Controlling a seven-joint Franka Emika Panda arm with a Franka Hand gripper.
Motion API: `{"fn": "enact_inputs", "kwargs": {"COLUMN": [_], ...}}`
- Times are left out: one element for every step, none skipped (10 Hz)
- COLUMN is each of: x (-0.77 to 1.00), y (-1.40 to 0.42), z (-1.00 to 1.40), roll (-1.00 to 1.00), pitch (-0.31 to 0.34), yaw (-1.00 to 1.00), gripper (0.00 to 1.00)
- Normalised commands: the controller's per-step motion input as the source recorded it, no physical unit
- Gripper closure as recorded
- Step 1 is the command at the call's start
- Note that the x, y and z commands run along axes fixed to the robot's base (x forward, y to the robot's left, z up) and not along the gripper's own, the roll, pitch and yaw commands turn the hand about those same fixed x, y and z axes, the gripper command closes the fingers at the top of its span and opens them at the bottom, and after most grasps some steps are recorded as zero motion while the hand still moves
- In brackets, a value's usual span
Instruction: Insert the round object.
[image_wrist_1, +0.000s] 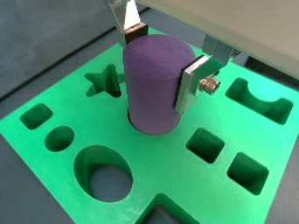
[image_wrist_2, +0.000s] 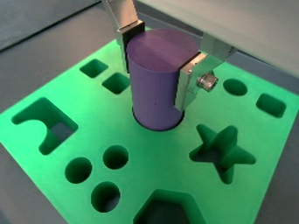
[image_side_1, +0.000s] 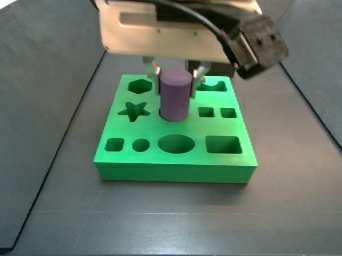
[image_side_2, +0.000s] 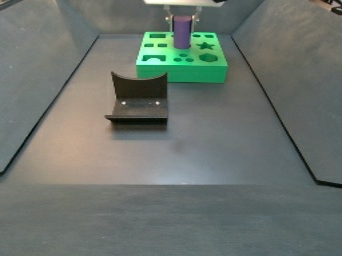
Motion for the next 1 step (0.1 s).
{"fn": "enact_inputs", "kwargs": {"x": [0.03], "y": [-0.04], "z": [-0.51], "roll": [0.00], "pitch": [-0.084], "yaw": [0.00], "gripper": [1.00]}}
